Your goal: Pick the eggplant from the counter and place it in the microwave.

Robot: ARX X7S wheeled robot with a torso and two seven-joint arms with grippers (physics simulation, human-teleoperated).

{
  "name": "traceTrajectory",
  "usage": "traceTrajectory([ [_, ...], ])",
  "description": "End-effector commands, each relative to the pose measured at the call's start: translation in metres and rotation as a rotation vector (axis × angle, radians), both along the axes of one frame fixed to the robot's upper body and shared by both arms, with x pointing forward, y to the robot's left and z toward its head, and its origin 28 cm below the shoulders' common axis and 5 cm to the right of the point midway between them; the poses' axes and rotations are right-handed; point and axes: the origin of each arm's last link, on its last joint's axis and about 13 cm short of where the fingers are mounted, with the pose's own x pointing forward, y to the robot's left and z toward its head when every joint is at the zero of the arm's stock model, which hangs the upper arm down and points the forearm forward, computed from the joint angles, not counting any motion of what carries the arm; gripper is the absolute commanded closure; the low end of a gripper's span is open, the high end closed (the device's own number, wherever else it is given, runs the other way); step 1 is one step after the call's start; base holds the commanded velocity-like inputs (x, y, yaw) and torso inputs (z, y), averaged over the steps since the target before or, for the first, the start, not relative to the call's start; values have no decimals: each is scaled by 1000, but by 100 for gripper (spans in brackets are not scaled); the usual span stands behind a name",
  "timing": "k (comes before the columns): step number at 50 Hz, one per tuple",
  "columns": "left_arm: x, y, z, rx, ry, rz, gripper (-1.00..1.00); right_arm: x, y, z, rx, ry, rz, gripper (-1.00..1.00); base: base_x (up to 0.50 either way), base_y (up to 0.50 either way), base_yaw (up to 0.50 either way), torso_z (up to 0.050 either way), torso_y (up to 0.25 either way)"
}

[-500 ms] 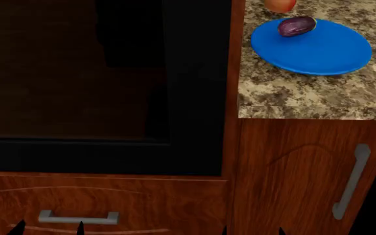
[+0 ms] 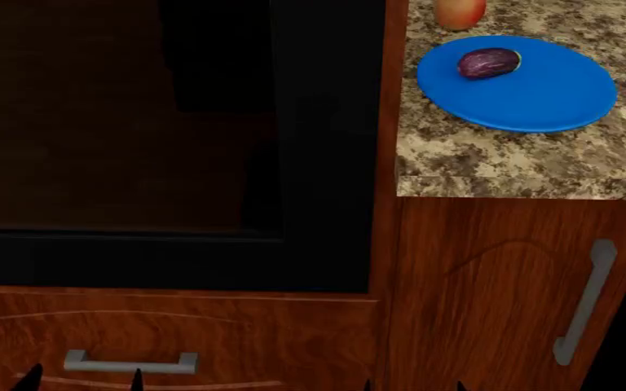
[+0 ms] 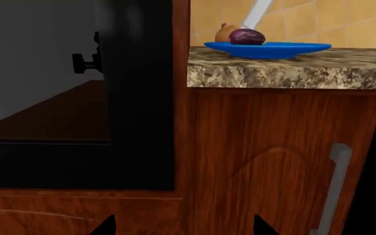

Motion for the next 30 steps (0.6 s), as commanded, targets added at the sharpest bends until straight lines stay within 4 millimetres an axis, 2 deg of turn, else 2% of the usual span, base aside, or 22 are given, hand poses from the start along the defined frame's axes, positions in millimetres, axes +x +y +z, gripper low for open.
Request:
traceTrajectory([
  [1,-3,0,2,30,-49,-14,-100,-1,1,0,-7,-3,-3,-100,0,0,0,0,0],
  [23,-5,-4,23,35,-90,-10,-100,1,-1,3,-12,-19,-14,-100,0,0,0,48,0],
  [30,-1,-1,36,53,-111,16,-100,4,-8,13,-24,-56,-40,-100,0,0,0,50,0],
])
